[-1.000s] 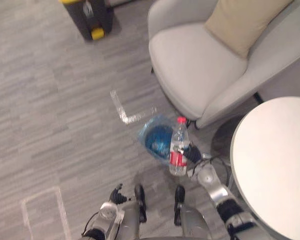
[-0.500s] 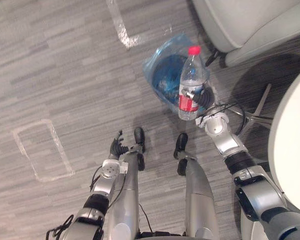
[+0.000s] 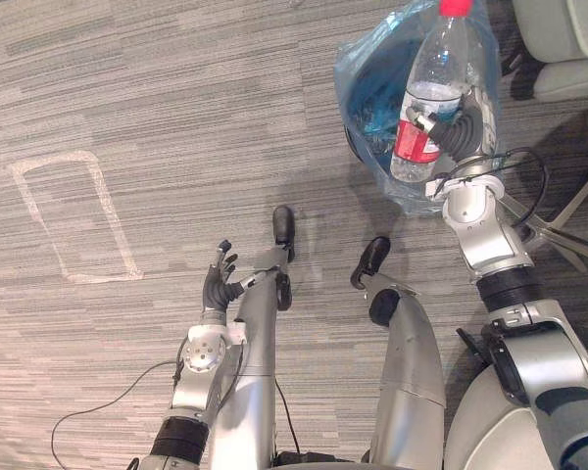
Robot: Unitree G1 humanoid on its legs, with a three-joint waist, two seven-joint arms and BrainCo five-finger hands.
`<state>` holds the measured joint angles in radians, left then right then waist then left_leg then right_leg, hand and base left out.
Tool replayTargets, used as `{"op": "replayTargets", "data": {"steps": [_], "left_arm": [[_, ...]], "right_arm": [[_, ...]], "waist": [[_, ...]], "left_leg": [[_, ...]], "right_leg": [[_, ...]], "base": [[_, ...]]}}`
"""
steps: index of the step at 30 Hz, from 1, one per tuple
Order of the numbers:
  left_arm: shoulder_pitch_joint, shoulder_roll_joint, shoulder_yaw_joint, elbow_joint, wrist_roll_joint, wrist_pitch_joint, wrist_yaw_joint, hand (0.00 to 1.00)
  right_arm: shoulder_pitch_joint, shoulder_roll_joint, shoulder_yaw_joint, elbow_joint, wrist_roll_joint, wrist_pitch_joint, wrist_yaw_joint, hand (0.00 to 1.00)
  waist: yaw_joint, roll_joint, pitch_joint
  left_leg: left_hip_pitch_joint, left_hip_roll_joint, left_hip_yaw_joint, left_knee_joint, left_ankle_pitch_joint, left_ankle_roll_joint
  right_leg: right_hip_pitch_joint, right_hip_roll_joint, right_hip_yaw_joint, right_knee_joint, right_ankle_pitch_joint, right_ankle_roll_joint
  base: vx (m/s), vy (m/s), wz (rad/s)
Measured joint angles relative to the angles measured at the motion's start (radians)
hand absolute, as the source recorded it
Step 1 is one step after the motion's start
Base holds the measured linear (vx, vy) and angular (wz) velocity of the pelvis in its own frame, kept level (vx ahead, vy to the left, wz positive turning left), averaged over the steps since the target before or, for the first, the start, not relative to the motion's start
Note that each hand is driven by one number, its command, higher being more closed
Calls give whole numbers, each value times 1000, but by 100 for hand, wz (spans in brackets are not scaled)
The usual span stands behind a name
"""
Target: Gather rubbish on tea table into small bin, then transfer packed bag to large trash can.
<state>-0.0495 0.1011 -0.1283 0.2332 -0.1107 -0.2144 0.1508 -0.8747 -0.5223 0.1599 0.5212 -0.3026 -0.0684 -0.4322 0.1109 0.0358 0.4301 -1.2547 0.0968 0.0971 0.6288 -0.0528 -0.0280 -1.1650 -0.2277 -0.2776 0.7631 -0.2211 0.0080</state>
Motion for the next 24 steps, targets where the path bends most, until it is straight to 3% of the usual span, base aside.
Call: {"op": "replayTargets", "data": {"steps": [14,24], "left_arm": [[-20,4,-45,35,10,-14,3,0],[-29,12,-45,57,11,-18,4,0]], "right_arm": [[23,38,-4,-36,-19,0,-44,0],[67,59,28,-21,-181,0,-23,0]], "waist": [[-5,-3,-2],[-7,-4,-4]], "left_leg": [[0,2,28,-23,16,8],[7,4,35,-40,26,9]], "right_leg": [[-21,-8,12,10,1,-2],[-19,-8,11,0,7,-9]], "base": [[-26,-2,1],[-52,-6,-1]]}}
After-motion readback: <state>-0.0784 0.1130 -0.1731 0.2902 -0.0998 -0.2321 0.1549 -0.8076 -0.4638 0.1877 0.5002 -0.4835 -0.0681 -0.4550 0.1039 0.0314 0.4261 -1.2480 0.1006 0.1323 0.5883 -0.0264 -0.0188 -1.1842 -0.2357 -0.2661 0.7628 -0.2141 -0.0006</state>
